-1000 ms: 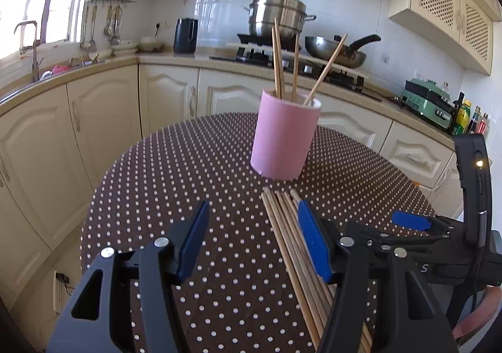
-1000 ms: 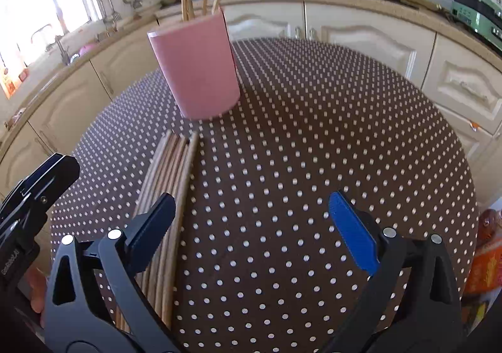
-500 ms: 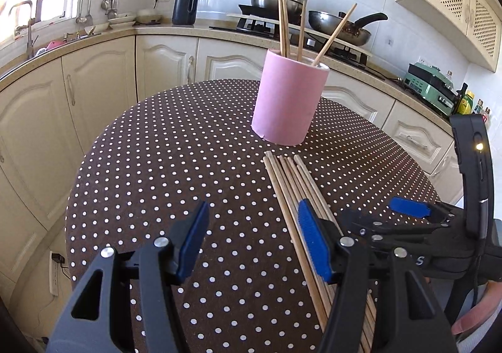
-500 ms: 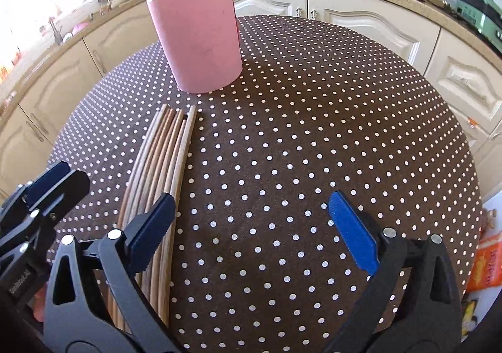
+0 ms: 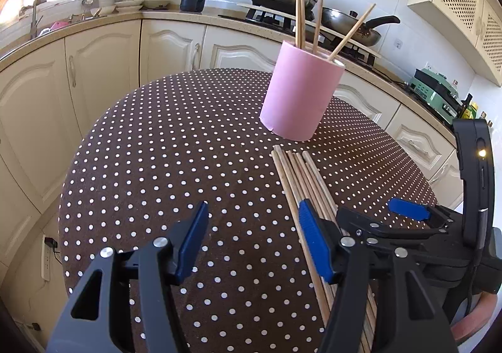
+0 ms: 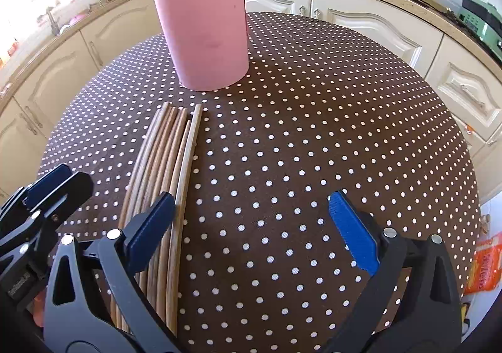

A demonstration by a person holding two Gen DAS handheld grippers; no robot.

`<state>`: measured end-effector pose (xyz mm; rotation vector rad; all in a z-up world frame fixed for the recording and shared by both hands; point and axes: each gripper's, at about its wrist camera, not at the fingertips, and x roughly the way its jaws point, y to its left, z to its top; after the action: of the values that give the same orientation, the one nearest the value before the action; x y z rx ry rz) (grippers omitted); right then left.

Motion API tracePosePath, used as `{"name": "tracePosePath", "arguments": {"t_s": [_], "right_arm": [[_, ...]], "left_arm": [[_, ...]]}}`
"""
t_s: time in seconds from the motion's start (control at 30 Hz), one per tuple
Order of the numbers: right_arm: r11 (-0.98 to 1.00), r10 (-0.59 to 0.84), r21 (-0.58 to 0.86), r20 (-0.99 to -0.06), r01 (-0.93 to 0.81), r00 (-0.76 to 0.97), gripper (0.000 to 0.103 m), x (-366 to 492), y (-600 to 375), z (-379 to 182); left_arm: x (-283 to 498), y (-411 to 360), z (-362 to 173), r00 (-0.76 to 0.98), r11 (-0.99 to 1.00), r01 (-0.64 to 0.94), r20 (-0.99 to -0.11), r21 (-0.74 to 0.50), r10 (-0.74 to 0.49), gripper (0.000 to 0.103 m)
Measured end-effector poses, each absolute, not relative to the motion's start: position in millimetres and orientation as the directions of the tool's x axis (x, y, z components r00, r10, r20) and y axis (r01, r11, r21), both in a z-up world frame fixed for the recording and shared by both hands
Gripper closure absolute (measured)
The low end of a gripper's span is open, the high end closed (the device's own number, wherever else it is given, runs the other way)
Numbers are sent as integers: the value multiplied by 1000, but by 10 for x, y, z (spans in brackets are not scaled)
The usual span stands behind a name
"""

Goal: Organize utensils
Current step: 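Withdraw both open grippers from the cup back toward the chopstick row, then lower the right gripper onto a loose chopstick beside the row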

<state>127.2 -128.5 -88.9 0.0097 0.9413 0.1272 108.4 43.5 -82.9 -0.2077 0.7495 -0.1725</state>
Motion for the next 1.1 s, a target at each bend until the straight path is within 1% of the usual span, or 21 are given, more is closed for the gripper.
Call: {"name": "tracePosePath", "arguments": {"t_s": [0.1,0.2,0.27,0.33,0.47,0.53,0.57,0.6,0.67,0.7,0.8,0.9,0.97,1.1], "right_arm": [[994,102,57,-808,-95,580,6,1334,-1260,-888],[996,60,8,-796,-89,602,6,1380,-1197,-861],[995,57,-4,-793,-99,607,6,1409,-1149,-863],[995,45,-20,-803,-102,594,7,1466,-1105,-902],[994,64,-3,-804,-112,591,7,1570,-1052,-911],[992,80,9,-802,-122,591,10,1603,-1036,-916],[990,92,8,-796,-142,599,21,1581,-1025,-899],[985,109,5,-787,-170,607,43,1543,-1054,-888],[974,137,-8,-776,-227,615,59,1491,-987,-873],[971,139,-14,-775,-237,616,65,1489,-963,-873],[968,169,13,-772,-251,612,73,1489,-994,-878],[969,165,10,-772,-248,614,75,1430,-1057,-892],[974,142,-3,-771,-226,620,75,1353,-1143,-906],[975,150,11,-771,-222,619,75,1230,-1213,-904]], "left_arm": [[1089,447,-841,717,964,84,-657,-252,-234,43],[1095,437,-854,713,964,89,-661,-249,-236,43],[1104,434,-865,709,965,92,-664,-247,-237,43],[1121,429,-875,702,964,90,-671,-251,-240,43],[1167,450,-895,686,958,81,-682,-277,-255,43],[1175,462,-910,679,955,78,-686,-287,-262,43],[1178,462,-916,676,954,77,-688,-291,-265,43],[1182,455,-919,672,953,78,-691,-292,-267,43],[1181,449,-924,667,953,88,-694,-289,-272,43],[1182,447,-928,664,952,96,-695,-289,-278,43],[1178,444,-935,656,948,111,-694,-299,-296,43],[1187,414,-935,652,951,116,-700,-288,-291,41],[1190,368,-930,648,958,123,-710,-260,-276,41],[1198,261,-923,645,971,120,-727,-205,-233,41]]}}
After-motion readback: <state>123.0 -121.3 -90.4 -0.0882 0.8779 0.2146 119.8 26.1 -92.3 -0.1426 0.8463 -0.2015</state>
